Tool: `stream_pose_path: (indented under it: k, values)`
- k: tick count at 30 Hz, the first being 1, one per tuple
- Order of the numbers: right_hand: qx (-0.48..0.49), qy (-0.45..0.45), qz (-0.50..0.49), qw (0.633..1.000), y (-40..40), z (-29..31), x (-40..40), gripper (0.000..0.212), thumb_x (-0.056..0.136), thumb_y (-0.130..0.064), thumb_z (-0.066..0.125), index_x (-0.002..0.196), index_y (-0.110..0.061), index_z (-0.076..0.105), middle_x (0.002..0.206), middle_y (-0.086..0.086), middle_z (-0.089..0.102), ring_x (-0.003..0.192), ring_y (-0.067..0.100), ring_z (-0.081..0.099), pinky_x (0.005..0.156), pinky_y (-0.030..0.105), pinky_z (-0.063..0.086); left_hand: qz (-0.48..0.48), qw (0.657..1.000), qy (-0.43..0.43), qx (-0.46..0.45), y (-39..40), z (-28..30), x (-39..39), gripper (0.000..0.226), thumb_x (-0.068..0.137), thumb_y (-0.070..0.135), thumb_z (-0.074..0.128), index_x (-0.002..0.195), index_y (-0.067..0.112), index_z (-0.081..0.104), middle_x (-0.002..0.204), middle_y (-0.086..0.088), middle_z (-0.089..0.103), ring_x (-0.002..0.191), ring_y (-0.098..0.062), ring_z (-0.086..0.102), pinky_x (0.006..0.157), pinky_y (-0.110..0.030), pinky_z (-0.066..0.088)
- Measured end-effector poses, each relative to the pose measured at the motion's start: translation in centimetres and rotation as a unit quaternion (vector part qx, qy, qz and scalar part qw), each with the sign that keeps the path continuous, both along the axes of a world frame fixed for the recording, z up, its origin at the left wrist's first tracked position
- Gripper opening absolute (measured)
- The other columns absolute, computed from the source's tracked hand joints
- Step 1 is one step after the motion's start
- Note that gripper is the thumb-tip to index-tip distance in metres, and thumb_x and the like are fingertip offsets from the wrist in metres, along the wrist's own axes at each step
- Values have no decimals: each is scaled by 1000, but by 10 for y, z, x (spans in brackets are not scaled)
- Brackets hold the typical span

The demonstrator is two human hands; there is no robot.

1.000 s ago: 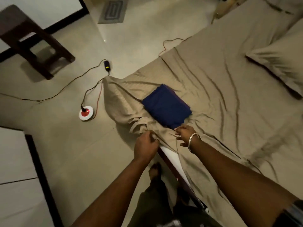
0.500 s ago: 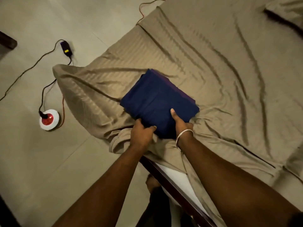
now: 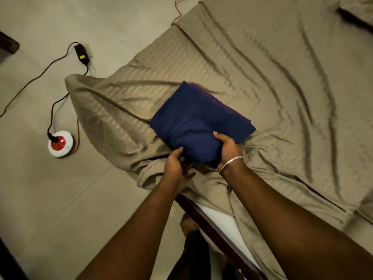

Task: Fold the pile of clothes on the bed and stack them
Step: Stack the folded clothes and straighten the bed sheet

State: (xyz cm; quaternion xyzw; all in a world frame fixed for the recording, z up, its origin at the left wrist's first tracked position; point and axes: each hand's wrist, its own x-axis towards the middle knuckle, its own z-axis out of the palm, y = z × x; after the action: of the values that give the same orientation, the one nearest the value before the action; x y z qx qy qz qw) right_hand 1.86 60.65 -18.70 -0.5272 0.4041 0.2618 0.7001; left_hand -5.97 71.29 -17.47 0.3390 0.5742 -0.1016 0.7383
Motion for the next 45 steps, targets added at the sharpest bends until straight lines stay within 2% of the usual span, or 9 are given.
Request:
stream_pose_path:
  k: [6,17,20,22,25,29,33,41,45]
  values:
    - [97,7,21,995,1,97,-15,51,66,-18,74,116,-8,71,113,11,72,94,34,69,66,39,56,262,929,-65,-254,3,40,-33,88,91,75,22,122,0,57,119,-29,63,113,-45,57,92,-57,44]
    - [172,10,300,938,-63,302,-120,29,77,-11,62,104,-7,71,100,12,74,80,29,70,76,40,53,341,911,-205,-105,-17,225,-200,52,95,52,43,127,13,56,116,-19,69,104,-39,64,84,-47,53]
    - [172,1,392,904,-68,336,-150,29,70,-11,65,99,-8,72,102,13,73,84,30,69,80,42,51,311,929,-197,-30,-25,259,-266,91,47,36,93,124,8,55,105,-17,66,98,-33,64,83,-49,56]
    - [173,-11,472,864,-63,361,-182,32,68,-10,66,99,-7,72,104,16,72,91,32,67,84,45,50,297,930,-212,36,-30,284,-324,93,59,27,94,136,2,49,104,-12,67,101,-27,64,86,-48,56]
    - [152,-47,573,804,-43,384,-219,40,61,-9,69,102,-8,70,100,15,73,97,34,66,86,45,51,364,901,-232,40,-26,301,-389,25,99,34,55,98,17,73,70,6,72,67,-7,70,61,-26,58]
    - [93,-70,700,704,0,402,-292,73,46,-17,85,117,-13,68,111,15,72,108,40,64,99,58,47,400,864,-271,139,-44,364,-483,55,91,64,46,89,19,78,85,-1,71,75,-20,69,63,-30,54]
    - [79,-77,780,616,35,406,-387,67,51,-21,85,115,-16,66,109,16,72,107,43,63,100,62,45,446,837,-238,209,-71,378,-592,48,64,38,86,99,8,72,92,-10,70,80,-27,66,69,-35,53]
    - [73,-105,885,448,58,399,-611,71,59,-24,84,122,-1,60,117,22,66,106,40,64,92,53,53,557,785,-131,235,-144,372,-775,18,89,12,60,104,7,69,95,-13,74,85,-28,69,81,-37,51]
    - [57,-149,917,365,61,385,-701,47,70,-19,82,113,-9,64,104,17,71,95,38,67,77,48,57,630,737,-112,218,-188,343,-841,23,85,14,64,105,7,71,96,-14,74,87,-29,68,85,-38,50]
